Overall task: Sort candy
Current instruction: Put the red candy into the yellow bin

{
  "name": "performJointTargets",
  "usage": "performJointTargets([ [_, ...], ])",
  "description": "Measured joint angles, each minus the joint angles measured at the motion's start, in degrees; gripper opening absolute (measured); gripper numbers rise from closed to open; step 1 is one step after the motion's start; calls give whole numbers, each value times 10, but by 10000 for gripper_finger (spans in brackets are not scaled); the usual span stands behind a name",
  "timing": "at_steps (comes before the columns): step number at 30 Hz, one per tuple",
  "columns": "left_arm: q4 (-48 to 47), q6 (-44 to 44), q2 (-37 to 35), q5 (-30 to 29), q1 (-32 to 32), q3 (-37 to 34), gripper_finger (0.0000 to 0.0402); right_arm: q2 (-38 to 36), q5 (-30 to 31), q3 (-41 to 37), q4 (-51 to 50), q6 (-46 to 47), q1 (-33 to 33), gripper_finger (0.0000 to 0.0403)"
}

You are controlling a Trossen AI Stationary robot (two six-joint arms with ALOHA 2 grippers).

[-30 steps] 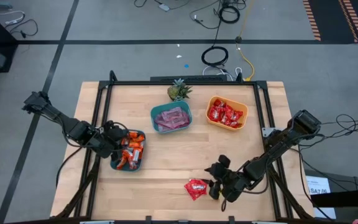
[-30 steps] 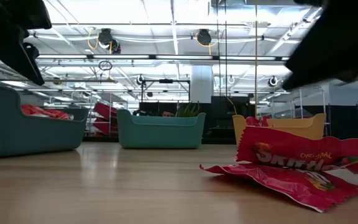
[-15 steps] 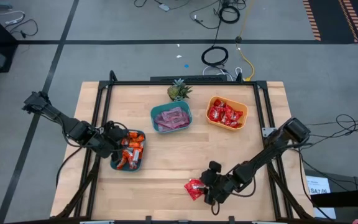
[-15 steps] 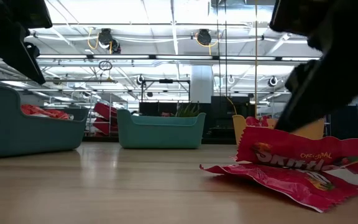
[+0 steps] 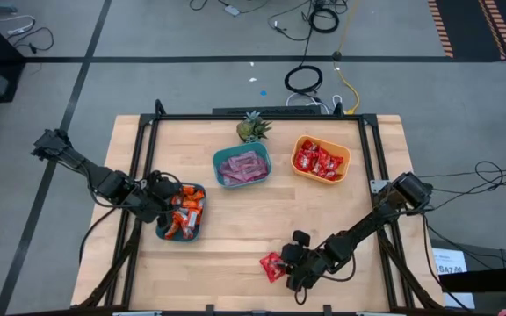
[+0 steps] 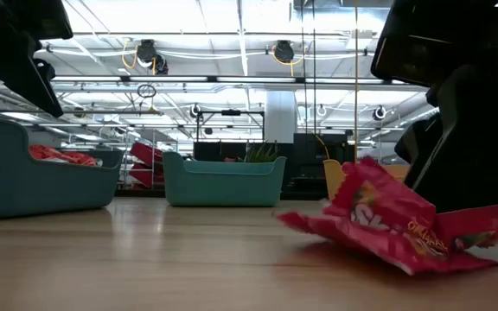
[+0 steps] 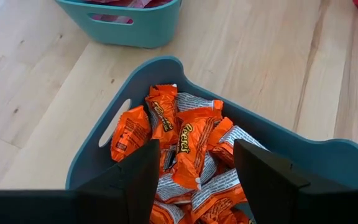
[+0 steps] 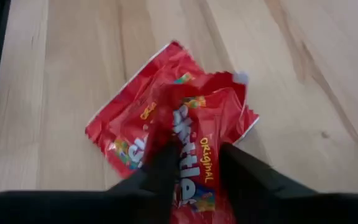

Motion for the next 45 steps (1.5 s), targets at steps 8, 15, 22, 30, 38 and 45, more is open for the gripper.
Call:
performJointTargets([
  [8, 0, 0, 0, 0, 0, 0, 215, -36, -12, -4, -21, -36, 0, 14],
  [15, 0, 0, 0, 0, 0, 0, 215, -95, -1, -4, -28, -53, 0, 23],
  [22, 40, 3, 0, 0, 0, 0, 215, -179, 105, -4, -119, -27, 0, 7],
  [30, 134, 106, 16, 2, 0, 0, 215, -291, 190, -3, -272, 12, -36, 4],
  [38, 210, 153, 50, 4, 0, 0, 215, -364, 187, -3, -448, 107, -132, 2],
  [45, 221, 150, 54, 4, 0, 0, 215, -413, 141, -3, -540, 104, -242, 1],
])
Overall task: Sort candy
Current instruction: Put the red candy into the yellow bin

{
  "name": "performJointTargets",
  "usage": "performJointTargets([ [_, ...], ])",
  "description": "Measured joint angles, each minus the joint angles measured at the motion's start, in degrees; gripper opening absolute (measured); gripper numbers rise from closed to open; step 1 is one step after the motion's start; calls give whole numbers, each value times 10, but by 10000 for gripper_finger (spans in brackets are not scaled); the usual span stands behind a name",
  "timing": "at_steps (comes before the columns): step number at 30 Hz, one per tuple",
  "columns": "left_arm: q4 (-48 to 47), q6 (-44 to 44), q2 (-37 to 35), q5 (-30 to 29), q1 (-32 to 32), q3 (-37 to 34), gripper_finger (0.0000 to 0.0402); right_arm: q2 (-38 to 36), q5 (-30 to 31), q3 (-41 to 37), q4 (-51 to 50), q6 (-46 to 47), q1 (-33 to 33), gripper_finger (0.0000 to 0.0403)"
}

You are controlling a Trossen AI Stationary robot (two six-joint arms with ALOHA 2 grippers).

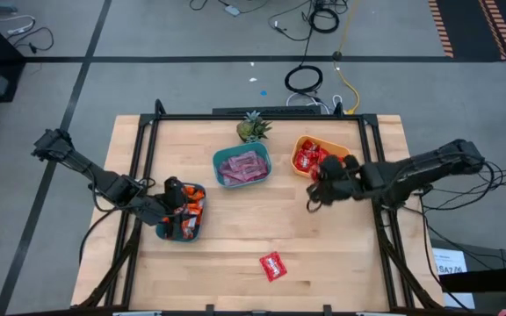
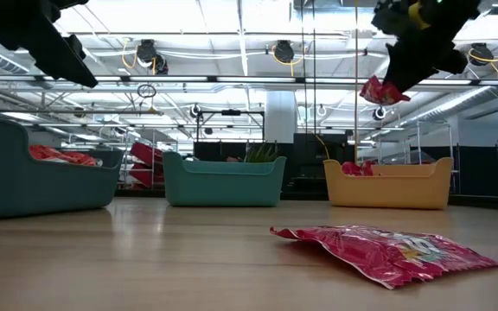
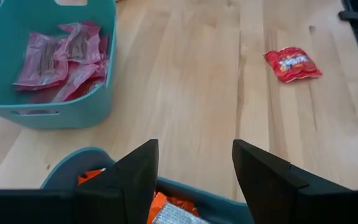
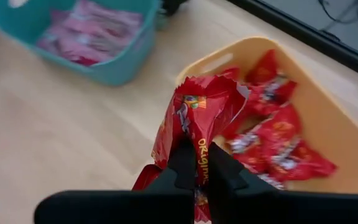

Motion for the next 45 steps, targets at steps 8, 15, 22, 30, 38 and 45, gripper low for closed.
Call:
performJointTargets([
  [8, 6, 2, 0, 0, 0, 0, 215, -39, -77, 0, -6, -115, -150, 2],
  [15, 72, 154, -17, -61, 8, 0, 215, -44, -123, 0, 30, -194, -223, 3],
  [22, 187, 238, -85, -8, 62, -68, 215, -23, -155, 0, 79, -245, -257, 3],
  [30, 265, 285, -186, 26, 124, -146, 215, -17, -180, 0, 78, -260, -281, 4],
  [38, 374, 304, -350, 46, 132, -266, 215, -17, -181, 0, 77, -269, -289, 4],
  [45, 455, 316, -473, 57, 138, -348, 215, -17, -182, 0, 77, -268, -297, 4],
])
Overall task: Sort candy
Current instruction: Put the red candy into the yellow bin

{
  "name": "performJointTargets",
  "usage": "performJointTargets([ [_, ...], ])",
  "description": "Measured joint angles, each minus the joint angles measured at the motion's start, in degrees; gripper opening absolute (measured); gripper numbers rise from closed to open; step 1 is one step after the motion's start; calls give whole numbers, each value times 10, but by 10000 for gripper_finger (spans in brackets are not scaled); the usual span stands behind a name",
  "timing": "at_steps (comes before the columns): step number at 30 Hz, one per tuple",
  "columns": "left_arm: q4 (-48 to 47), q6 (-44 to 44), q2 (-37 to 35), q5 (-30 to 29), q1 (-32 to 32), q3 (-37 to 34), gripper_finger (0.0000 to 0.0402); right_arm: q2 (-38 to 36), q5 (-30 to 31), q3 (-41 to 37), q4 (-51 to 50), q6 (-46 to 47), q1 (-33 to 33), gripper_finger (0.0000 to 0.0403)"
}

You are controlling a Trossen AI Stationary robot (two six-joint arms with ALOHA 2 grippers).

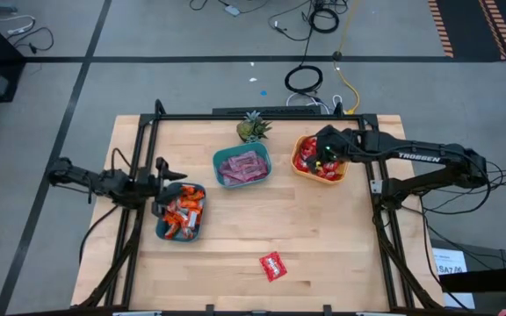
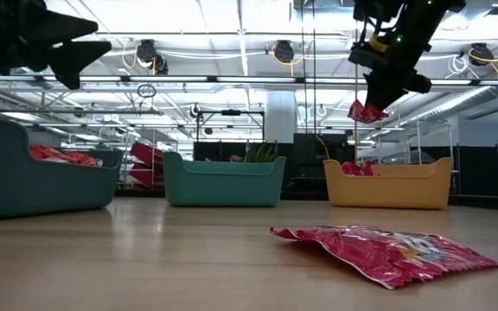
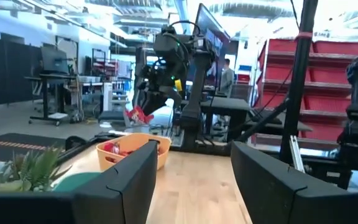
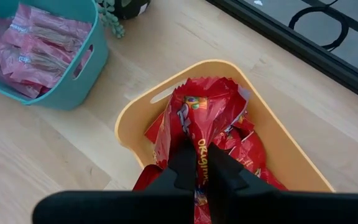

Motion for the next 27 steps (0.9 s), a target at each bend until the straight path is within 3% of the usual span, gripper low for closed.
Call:
performJointTargets([
  [7, -39, -2, -25, 20, 56, 0, 215, 0, -7, 0, 0, 0, -2, 4],
  [15, -72, -29, -26, 178, 146, 0, 215, 0, -29, 0, 0, 0, -9, 4],
  [20, -104, -31, -25, 247, 178, -1, 215, 0, -29, 0, 0, -2, -9, 4],
  [27, -139, -32, -24, 238, 188, -1, 215, 0, -29, 0, 0, 4, -9, 4],
])
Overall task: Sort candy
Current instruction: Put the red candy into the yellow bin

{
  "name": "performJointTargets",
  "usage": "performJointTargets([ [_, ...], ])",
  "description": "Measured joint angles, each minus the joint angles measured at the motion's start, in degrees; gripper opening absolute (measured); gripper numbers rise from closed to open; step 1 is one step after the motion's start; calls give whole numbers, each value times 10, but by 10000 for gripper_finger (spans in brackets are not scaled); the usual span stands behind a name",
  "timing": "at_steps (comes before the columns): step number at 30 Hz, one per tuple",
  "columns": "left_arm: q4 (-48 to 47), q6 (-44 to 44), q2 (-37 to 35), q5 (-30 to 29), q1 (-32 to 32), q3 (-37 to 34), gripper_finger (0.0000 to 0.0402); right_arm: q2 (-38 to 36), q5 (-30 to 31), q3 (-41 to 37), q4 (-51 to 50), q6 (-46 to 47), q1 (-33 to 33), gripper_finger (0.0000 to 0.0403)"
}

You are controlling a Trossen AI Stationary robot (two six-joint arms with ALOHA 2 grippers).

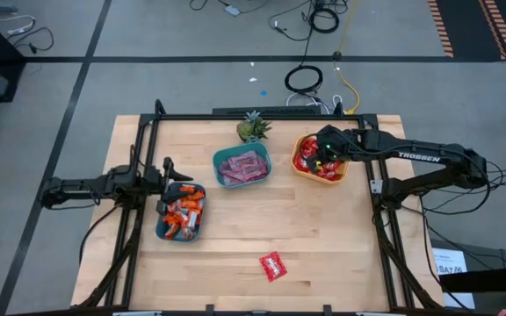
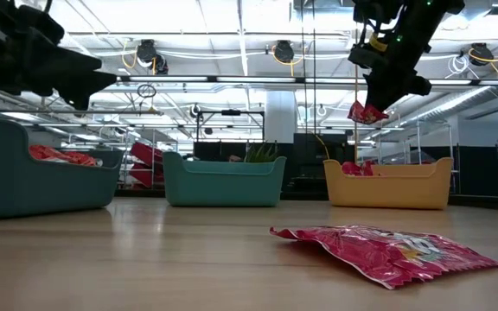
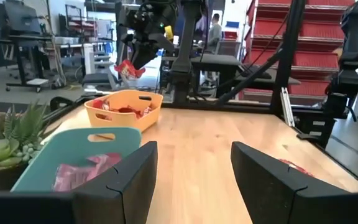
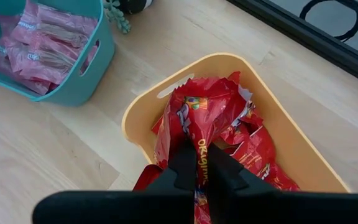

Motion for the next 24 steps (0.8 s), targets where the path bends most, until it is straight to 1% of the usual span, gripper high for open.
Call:
performJointTargets([
  [5, -1, 16, 0, -6, 0, 0, 215, 0, 0, 0, 0, 1, 0, 4],
  [14, -1, 15, 1, -8, 0, 0, 215, 0, 3, 0, 0, -19, 0, 9],
  [17, -1, 15, 1, -8, 0, 0, 215, 0, 3, 0, -3, -18, -7, 32],
  [24, 0, 15, 1, -8, 0, 0, 215, 0, 23, 0, -4, -21, -14, 107],
])
